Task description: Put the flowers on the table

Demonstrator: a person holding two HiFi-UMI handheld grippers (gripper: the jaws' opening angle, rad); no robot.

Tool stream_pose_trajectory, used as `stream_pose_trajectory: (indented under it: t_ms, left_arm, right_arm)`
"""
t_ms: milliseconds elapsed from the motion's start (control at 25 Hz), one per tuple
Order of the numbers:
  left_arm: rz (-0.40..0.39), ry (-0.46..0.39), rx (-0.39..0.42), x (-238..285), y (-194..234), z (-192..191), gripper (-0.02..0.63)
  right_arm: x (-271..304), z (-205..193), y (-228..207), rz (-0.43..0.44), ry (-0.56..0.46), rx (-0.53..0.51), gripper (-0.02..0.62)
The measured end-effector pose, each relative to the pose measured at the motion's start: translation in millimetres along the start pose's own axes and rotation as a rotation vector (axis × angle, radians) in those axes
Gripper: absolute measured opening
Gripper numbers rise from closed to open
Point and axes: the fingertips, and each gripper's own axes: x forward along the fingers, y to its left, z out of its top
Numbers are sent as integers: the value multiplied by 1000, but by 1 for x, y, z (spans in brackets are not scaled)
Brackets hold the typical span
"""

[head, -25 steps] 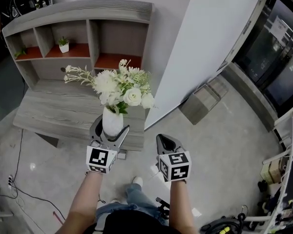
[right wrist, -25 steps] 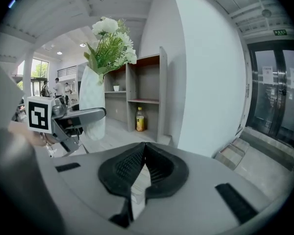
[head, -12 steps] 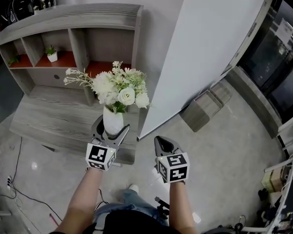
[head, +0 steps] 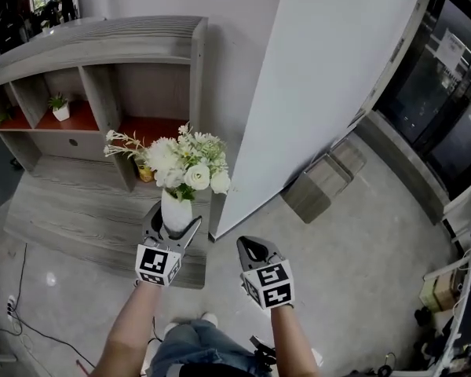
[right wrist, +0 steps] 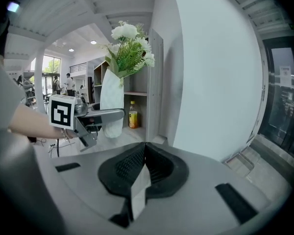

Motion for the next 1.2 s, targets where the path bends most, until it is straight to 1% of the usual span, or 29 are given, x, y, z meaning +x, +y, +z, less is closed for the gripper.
stream_pose_trajectory:
  t_ms: [120,320,480,720,1040,1200]
  left_arm:
    - [-10,-7,-1,5,5,-7,394]
    - [-39,-1,-9,16,15,-29,394]
    - [-55,10,-16,28,18,-51,394]
    - [-56,40,-40,43,17,-85,394]
    - [-36,71,-81,49,16,-122,394]
    - [-29,95,-89,47,10,-138,394]
  right_arm:
    - [8,-2,-5,0,5,-13,15]
    - [24,-5,-7,-7,6,11,15]
    - [35,-17,-1,-5,29,32,15]
    - [44,-38,7,9,65,43,16]
    - [45,-61,8,10,103,75,15]
    - [41,-71,12,16,116,73,15]
